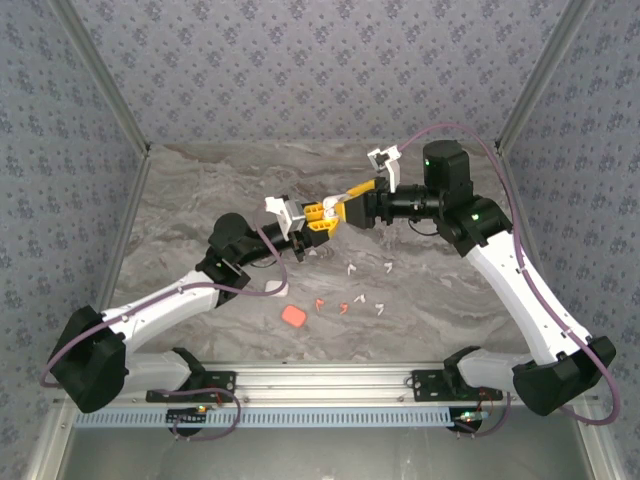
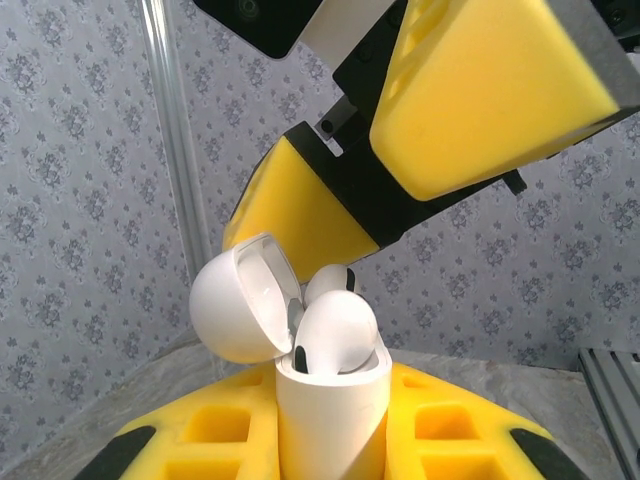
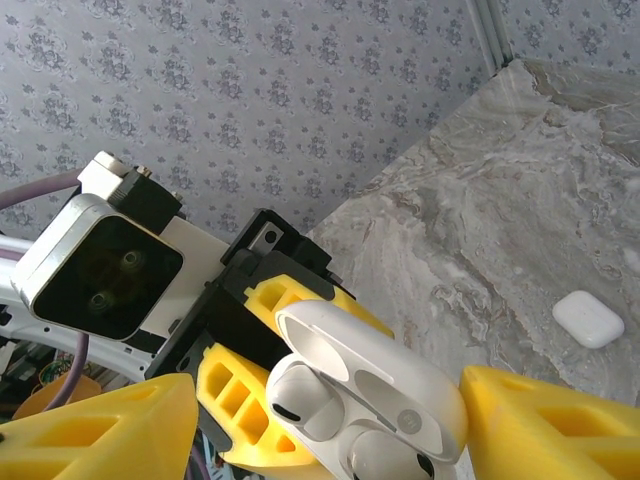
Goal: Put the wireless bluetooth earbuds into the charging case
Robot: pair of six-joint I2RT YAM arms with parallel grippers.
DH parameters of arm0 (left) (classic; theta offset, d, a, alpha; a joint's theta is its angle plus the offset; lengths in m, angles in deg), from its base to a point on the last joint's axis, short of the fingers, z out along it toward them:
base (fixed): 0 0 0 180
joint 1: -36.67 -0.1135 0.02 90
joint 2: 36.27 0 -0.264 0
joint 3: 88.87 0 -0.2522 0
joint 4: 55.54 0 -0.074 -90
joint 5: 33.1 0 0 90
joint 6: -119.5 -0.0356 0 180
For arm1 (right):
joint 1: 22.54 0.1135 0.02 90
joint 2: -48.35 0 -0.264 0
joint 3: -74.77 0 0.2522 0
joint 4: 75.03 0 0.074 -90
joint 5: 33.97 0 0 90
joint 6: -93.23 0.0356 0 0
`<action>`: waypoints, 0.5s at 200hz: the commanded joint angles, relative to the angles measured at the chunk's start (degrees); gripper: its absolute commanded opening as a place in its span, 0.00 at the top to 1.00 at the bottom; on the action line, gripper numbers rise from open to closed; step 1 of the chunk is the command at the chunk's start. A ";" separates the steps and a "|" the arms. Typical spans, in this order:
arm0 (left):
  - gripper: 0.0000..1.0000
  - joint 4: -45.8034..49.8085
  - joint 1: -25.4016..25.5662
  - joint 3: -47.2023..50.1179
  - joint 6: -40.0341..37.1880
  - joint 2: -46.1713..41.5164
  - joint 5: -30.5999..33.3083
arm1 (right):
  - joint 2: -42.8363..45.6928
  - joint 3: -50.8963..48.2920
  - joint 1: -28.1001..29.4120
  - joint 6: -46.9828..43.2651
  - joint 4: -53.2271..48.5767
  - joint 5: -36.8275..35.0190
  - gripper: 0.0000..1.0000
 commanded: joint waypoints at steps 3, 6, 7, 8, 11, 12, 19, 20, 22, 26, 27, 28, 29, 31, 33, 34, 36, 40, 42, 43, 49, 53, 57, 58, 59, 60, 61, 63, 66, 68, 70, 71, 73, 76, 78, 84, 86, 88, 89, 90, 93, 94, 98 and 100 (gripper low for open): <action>1.00 -0.83 0.13 -1.86 0.16 0.65 1.43 | 2.63 0.85 0.98 -0.97 -1.02 3.07 0.30; 1.00 -0.78 0.13 -1.85 0.17 0.64 1.48 | 2.79 0.77 0.93 -1.02 -1.01 3.00 0.30; 1.00 -0.76 0.13 -1.87 0.18 0.69 1.50 | 2.85 0.72 0.92 -1.03 -1.05 2.98 0.30; 1.00 -0.75 0.13 -1.88 0.18 0.71 1.52 | 2.88 0.69 0.92 -1.08 -1.03 2.93 0.30; 1.00 -0.67 0.13 -1.84 0.06 0.73 1.59 | 3.03 0.57 0.92 -1.12 -1.05 2.83 0.30; 1.00 -0.66 0.13 -1.82 0.07 0.73 1.60 | 3.10 0.53 0.92 -1.12 -1.07 2.76 0.30; 1.00 -0.48 0.11 -1.85 -0.08 0.71 1.72 | 3.41 0.25 0.94 -1.20 -1.18 2.55 0.30; 1.00 -0.48 0.08 -1.83 -0.08 0.73 1.75 | 3.43 0.20 0.93 -1.21 -1.27 2.58 0.30; 1.00 -0.43 0.11 -1.87 -0.02 0.73 1.78 | 3.48 0.11 0.92 -1.28 -1.35 2.54 0.30; 1.00 -0.39 0.13 -1.86 -0.04 0.74 1.83 | 3.60 -0.06 0.93 -1.30 -1.49 2.39 0.30; 1.00 -0.34 0.13 -1.87 -0.07 0.74 1.90 | 3.65 -0.09 0.97 -1.30 -1.46 2.37 0.30; 1.00 -0.32 0.13 -1.83 -0.08 0.74 1.93 | 3.68 -0.15 0.94 -1.30 -1.54 2.36 0.31; 1.00 -0.27 0.13 -1.82 -0.08 0.74 1.95 | 3.69 -0.18 0.93 -1.39 -1.54 2.35 0.30; 1.00 -0.22 0.13 -1.87 -0.11 0.78 2.01 | 3.72 -0.33 0.93 -1.41 -1.61 2.27 0.30; 1.00 -0.15 0.13 -1.88 -0.09 0.79 2.09 | 3.80 -0.36 0.93 -1.40 -1.61 2.27 0.30; 1.00 -0.13 0.13 -1.88 -0.09 0.81 2.11 | 3.84 -0.42 0.92 -1.39 -1.70 2.22 0.30; 1.00 -0.06 0.10 -1.84 -0.15 0.82 2.13 | 3.91 -0.50 0.94 -1.39 -1.71 2.18 0.31; 1.00 0.04 0.07 -1.88 -0.25 0.81 2.27 | 4.05 -0.73 0.93 -1.39 -1.75 2.12 0.31; 1.00 0.09 0.11 -1.91 -0.26 0.82 2.28 | 4.05 -0.80 0.92 -1.43 -1.81 2.11 0.30; 1.00 0.12 0.12 -1.89 -0.30 0.82 2.30 | 4.06 -0.81 0.92 -1.45 -1.84 2.10 0.31; 1.00 0.14 0.08 -1.88 -0.34 0.91 2.47 | 4.27 -1.16 0.92 -1.41 -1.83 1.86 0.31; 1.00 0.14 0.12 -1.94 -0.38 0.91 2.54 | 4.32 -1.28 0.92 -1.43 -2.00 1.53 0.31; 1.00 0.14 0.13 -1.88 -0.40 0.99 2.58 | 4.45 -1.47 0.92 -1.47 -2.19 1.17 0.31; 1.00 0.14 0.08 -1.93 -0.37 0.99 2.54 | 4.43 -1.50 0.92 -1.52 -2.21 1.05 0.30; 1.00 0.10 0.10 -1.95 -0.36 0.95 2.51 | 4.46 -1.47 0.92 -1.54 -2.27 1.00 0.30; 1.00 0.03 0.12 -1.96 -0.36 0.98 2.46 | 4.48 -1.50 0.92 -1.55 -2.29 0.84 0.30; 1.00 0.04 0.12 -1.97 -0.31 0.99 2.48 | 4.49 -1.51 0.92 -1.56 -2.35 0.71 0.30; 1.00 0.05 0.12 -1.95 -0.34 1.00 2.49 | 4.49 -1.59 0.92 -1.61 -2.44 0.51 0.30; 1.00 -0.02 0.11 -1.97 -0.32 1.00 2.38 | 4.49 -1.57 0.84 -1.69 -2.70 0.05 0.29; 1.00 -0.03 0.10 -1.97 -0.28 1.04 2.40 | 4.50 -1.54 0.86 -1.73 -2.83 -0.29 0.29; 1.00 -0.03 0.10 -1.97 -0.22 1.08 2.34 | 4.50 -1.58 0.84 -1.80 -3.04 -0.62 0.29; 1.00 -0.03 0.11 -2.02 -0.20 1.08 2.28 | 4.50 -1.55 0.83 -1.86 -3.08 -0.81 0.29; 1.00 -0.03 0.12 -2.00 -0.20 1.09 2.31 | 4.50 -1.49 0.83 -1.90 -3.28 -1.19 0.29; 1.00 -0.03 0.08 -2.05 -0.21 1.05 2.27 | 4.54 -1.36 0.79 -2.00 -3.61 -1.74 0.29; 1.00 -0.03 0.12 -2.06 -0.23 1.08 2.24 | 4.51 -1.36 0.75 -2.07 -3.76 -1.97 0.28; 1.00 0.01 0.13 -2.06 -0.16 1.07 2.19 | 4.50 -1.07 0.61 -2.30 -4.27 -3.15 0.28; 1.00 0.04 0.10 -2.06 -0.15 1.08 2.15 | 4.50 -0.95 0.58 -2.34 -4.46 -3.57 0.28; 1.00 0.10 0.12 -2.06 -0.10 1.04 2.14 | 4.50 -0.88 0.53 -2.39 -4.66 -3.97 0.27; 1.00 0.12 0.12 -2.10 -0.09 1.07 2.19 | 4.58 -0.81 0.50 -2.46 -4.76 -4.19 0.27; 1.00 0.13 0.08 -2.08 -0.14 1.08 2.16 | 4.58 -0.77 0.49 -2.50 -4.82 -4.44 0.27; 1.00 0.21 0.11 -2.14 -0.06 1.09 2.14 | 4.63 -0.57 0.48 -2.59 -5.01 -5.11 0.26; 1.00 0.26 0.12 -2.10 -0.07 1.09 2.14 | 4.69 -0.52 0.44 -2.65 -5.03 -5.47 0.25; 1.00 0.39 0.13 -2.10 -0.02 0.94 2.10 | 4.86 -0.33 0.32 -2.79 -5.33 -6.46 0.24; 1.00 0.58 0.08 -2.11 -0.03 0.99 2.07 | 4.98 -0.29 0.26 -2.84 -5.40 -7.37 0.23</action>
